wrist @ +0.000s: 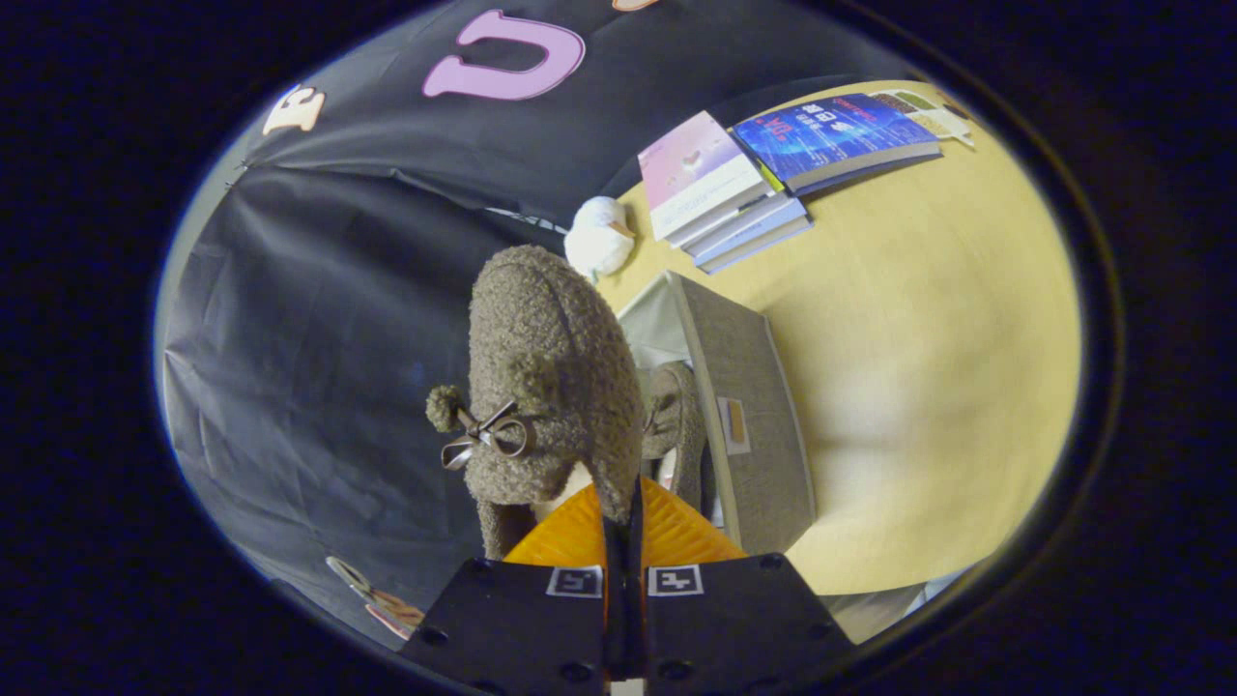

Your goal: Open the storage box then place both shoes into the box .Put the left shoe in first, then the right shoe, with the right side of both shoes facing outward in a uniform manner.

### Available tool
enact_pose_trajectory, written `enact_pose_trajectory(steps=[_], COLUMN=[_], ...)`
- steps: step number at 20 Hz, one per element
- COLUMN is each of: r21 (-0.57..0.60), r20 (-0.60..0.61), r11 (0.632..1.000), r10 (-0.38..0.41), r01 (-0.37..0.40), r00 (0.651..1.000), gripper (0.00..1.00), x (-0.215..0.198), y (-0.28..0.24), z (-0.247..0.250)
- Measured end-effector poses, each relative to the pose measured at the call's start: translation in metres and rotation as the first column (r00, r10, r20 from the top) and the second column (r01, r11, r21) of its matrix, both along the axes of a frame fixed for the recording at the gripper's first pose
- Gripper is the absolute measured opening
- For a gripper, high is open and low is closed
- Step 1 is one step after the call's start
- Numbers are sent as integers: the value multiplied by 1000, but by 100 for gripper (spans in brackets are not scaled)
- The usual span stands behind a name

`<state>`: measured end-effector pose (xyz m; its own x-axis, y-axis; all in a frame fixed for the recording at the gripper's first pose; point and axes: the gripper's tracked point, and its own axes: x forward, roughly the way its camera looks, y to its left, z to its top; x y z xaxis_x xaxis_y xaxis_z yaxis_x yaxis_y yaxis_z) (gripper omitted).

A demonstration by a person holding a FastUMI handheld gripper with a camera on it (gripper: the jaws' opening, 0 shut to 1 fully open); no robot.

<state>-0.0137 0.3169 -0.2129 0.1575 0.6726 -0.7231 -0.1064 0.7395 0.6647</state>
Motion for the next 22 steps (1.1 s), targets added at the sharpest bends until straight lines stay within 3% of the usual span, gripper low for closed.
enact_pose_trajectory(steps=[5, 13, 20, 22], r21=[-235, -391, -537, -534], r20=[42, 19, 54, 67], r11=[972, 920, 843, 846], r10=[-17, -27, 8, 16], r01=[27, 32, 22, 22], r00=[999, 999, 999, 998], gripper=[4, 4, 6, 7], x=[6, -3, -6, -7], y=[2, 17, 12, 17], z=[-49, -80, -98, -95])
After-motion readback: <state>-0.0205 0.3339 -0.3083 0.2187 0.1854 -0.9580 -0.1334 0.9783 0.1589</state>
